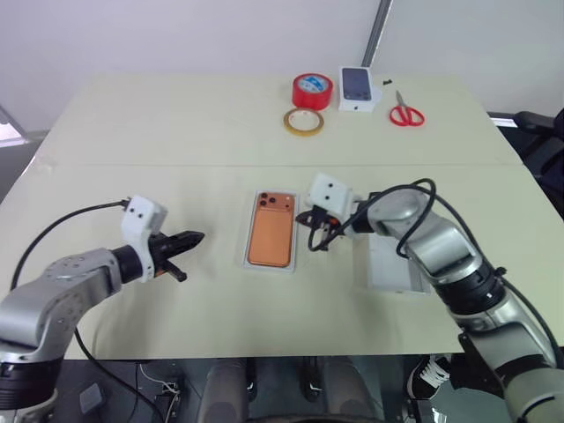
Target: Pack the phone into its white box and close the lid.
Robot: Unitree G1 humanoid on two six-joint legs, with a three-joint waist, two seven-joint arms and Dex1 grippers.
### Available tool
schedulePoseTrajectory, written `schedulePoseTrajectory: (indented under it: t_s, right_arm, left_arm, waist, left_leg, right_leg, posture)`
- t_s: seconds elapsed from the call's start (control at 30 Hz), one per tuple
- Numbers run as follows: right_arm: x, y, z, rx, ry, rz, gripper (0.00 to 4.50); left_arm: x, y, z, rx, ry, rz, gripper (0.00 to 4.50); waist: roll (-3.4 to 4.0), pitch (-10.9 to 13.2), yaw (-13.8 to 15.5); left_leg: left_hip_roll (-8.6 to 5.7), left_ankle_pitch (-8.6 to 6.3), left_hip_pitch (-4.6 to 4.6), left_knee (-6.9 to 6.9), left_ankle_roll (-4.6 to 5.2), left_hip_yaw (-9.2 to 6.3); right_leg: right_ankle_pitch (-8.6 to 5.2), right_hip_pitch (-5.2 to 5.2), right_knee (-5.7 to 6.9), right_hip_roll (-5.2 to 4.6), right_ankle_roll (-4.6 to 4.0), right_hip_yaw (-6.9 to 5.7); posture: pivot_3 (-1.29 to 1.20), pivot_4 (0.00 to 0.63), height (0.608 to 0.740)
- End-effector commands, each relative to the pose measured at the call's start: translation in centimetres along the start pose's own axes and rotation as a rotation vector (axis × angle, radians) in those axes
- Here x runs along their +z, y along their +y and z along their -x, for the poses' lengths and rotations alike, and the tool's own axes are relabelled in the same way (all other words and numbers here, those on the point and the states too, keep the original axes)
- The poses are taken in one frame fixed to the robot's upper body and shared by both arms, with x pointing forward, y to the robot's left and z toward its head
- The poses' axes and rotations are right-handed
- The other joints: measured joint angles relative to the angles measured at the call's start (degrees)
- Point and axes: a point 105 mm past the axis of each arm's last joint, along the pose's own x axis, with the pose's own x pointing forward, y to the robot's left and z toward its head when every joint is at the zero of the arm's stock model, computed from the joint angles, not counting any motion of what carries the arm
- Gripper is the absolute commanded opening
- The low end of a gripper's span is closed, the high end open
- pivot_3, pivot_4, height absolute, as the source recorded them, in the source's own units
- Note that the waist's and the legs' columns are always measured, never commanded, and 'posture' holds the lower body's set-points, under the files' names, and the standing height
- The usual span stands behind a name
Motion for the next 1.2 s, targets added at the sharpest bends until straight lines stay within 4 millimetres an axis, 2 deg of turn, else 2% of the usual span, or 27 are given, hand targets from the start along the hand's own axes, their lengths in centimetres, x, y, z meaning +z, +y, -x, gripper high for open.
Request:
schedulePoseTrajectory:
  t_s: [0.03, 0.13, 0.27, 0.43, 0.6, 0.73, 0.9, 1.03, 1.2]
  right_arm:
    - [-0.2, -1.1, 0.0, -0.055, 0.027, 0.055, 0.00]
    - [-0.5, -0.8, -1.1, -0.043, 0.043, 0.032, 0.00]
    - [-0.4, -0.4, -2.2, -0.028, 0.050, 0.035, 0.00]
    - [0.2, 0.5, -3.0, 0.012, 0.036, 0.055, 0.00]
    - [0.5, 1.9, -2.6, 0.056, 0.020, 0.067, 0.00]
    - [-0.1, 2.2, -1.7, 0.058, 0.036, 0.060, 0.00]
    - [-1.9, 2.6, 0.7, 0.058, 0.090, 0.053, 0.00]
    - [-4.5, 2.7, 3.7, 0.037, 0.179, 0.026, 0.00]
    - [-6.4, 2.7, 5.8, 0.009, 0.251, -0.003, 0.00]
  left_arm:
    - [-0.4, -0.2, -2.1, 0.011, 0.076, -0.050, 0.05]
    - [-0.1, -0.3, -4.6, 0.017, 0.106, -0.069, 0.05]
    - [0.3, -1.0, -6.9, -0.018, 0.129, -0.104, 0.05]
    - [0.8, -3.4, -8.4, -0.119, 0.128, -0.132, 0.05]
    - [0.8, -6.4, -8.7, -0.248, 0.139, -0.160, 0.05]
    - [1.1, -8.7, -9.4, -0.328, 0.138, -0.169, 0.05]
    - [1.5, -12.0, -10.6, -0.444, 0.143, -0.193, 0.05]
    - [1.4, -15.9, -12.2, -0.584, 0.172, -0.216, 0.05]
    - [0.9, -18.7, -13.4, -0.672, 0.199, -0.241, 0.05]
  waist:
    - [0.00, 0.00, -0.01]
    - [0.00, 0.00, 0.00]
    - [-0.01, 0.00, -0.07]
    - [-0.01, -0.01, 0.14]
    - [-0.01, -0.01, 0.21]
    - [0.00, -0.01, 0.70]
    - [0.00, -0.01, 2.16]
    - [0.01, -0.02, 3.20]
    - [0.05, -0.04, 2.90]
  left_leg:
    - [-0.01, 0.00, 0.03, 0.00, -0.01, 0.03]
    - [-0.01, 0.04, 0.07, 0.01, -0.06, 0.05]
    - [-0.01, 0.06, 0.11, 0.05, -0.08, 0.04]
    - [-0.02, 0.06, 0.11, 0.10, -0.08, 0.02]
    - [-0.01, 0.00, 0.10, 0.28, 0.01, -0.02]
    - [-0.01, -0.06, 0.09, 0.44, 0.11, -0.08]
    - [-0.07, -0.15, 0.09, 0.59, 0.25, -0.13]
    - [-0.19, -0.24, 0.08, 0.72, 0.40, -0.14]
    - [-0.26, -0.38, 0.17, 0.81, 0.61, -0.27]
  right_leg:
    - [0.00, 0.00, 0.07, 0.00, 0.00, 0.00]
    - [-0.02, -0.03, 0.28, 0.01, 0.04, 0.00]
    - [-0.04, -0.03, 0.42, 0.03, 0.09, 0.00]
    - [-0.06, 0.01, 0.44, 0.02, 0.13, 0.00]
    - [-0.09, 0.12, 0.45, 0.00, 0.16, 0.00]
    - [-0.12, 0.23, 0.45, -0.01, 0.21, -0.02]
    - [-0.16, 0.41, 0.38, -0.09, 0.22, -0.07]
    - [-0.26, 0.50, 0.33, -0.22, 0.19, -0.10]
    - [-0.37, 0.65, 0.24, -0.35, 0.15, -0.11]
  posture:
    - [0.00, 0.150, 0.740]
    - [0.00, 0.150, 0.740]
    - [0.00, 0.150, 0.740]
    - [0.00, 0.150, 0.740]
    - [0.00, 0.150, 0.740]
    - [0.00, 0.150, 0.740]
    - [0.00, 0.150, 0.740]
    - [0.00, 0.150, 0.740]
    - [0.00, 0.150, 0.740]
